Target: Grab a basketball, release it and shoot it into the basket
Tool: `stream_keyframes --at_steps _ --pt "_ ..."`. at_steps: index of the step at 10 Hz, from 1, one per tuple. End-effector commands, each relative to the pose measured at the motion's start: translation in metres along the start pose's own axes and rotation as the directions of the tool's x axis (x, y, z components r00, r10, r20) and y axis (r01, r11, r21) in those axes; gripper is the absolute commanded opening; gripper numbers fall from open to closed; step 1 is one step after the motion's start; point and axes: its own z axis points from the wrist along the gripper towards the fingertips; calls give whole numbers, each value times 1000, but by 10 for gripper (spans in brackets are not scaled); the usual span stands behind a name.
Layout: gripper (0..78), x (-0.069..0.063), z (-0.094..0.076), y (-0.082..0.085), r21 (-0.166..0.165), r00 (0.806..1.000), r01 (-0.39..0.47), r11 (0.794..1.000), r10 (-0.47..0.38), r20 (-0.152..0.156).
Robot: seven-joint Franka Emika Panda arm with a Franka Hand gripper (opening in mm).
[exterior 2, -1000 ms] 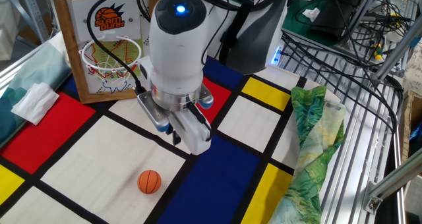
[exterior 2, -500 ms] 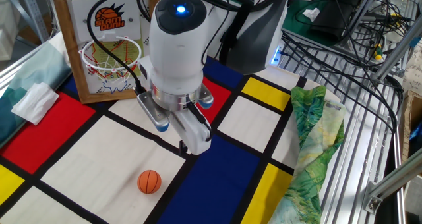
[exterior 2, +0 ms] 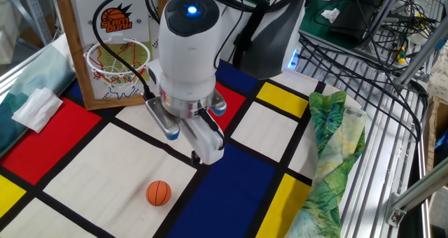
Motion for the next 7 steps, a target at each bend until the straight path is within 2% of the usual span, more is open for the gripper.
stream_keyframes --at_steps 1,7 --pt "775 -19 73 -5 -14 997 55 998 -54 48" --pt "775 -21 77 -4 -11 995 85 996 -85 43"
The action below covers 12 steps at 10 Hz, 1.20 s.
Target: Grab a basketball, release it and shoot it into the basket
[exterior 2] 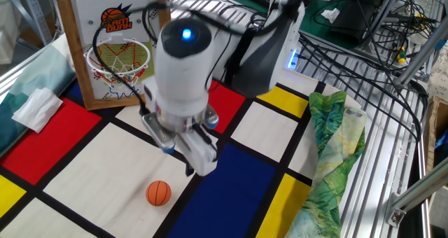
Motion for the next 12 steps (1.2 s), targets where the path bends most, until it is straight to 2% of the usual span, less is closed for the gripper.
stream_keyframes --at_steps 1,6,12 --pt "775 -12 35 -2 -5 999 47 999 -47 19" --pt "775 -22 42 0 -6 999 43 999 -43 17" --pt "775 -41 64 -3 -11 998 61 998 -61 20"
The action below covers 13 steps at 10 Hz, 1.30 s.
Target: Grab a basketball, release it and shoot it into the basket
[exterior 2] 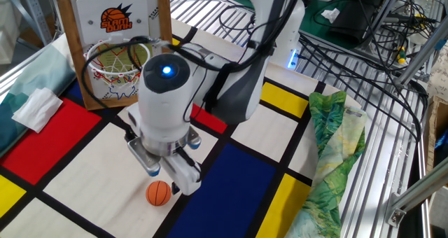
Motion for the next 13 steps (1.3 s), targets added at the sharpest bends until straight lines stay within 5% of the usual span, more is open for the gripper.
stream_keyframes --at_steps 1,13 --pt "775 -12 10 -1 -4 1000 7 1000 -7 3" --pt "775 -16 37 -3 -10 1000 12 1000 -12 0"
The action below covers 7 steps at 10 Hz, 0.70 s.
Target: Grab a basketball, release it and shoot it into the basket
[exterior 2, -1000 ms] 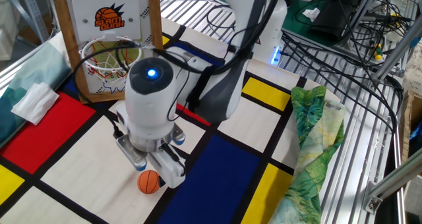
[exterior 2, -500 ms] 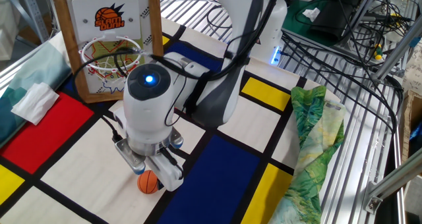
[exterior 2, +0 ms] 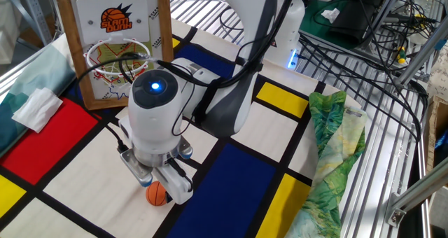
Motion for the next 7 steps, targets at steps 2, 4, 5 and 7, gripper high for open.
stream_keyframes --at_steps 2,4,5,7 --pt "775 -1 10 -1 -3 1000 1 1000 -1 2" --pt "775 -1 15 -2 -1 1000 1 1000 -1 9" --pt "775 -1 14 -1 -5 1000 -1 1000 1 2" --pt "775 -2 14 -1 -7 1000 -8 1000 9 16"
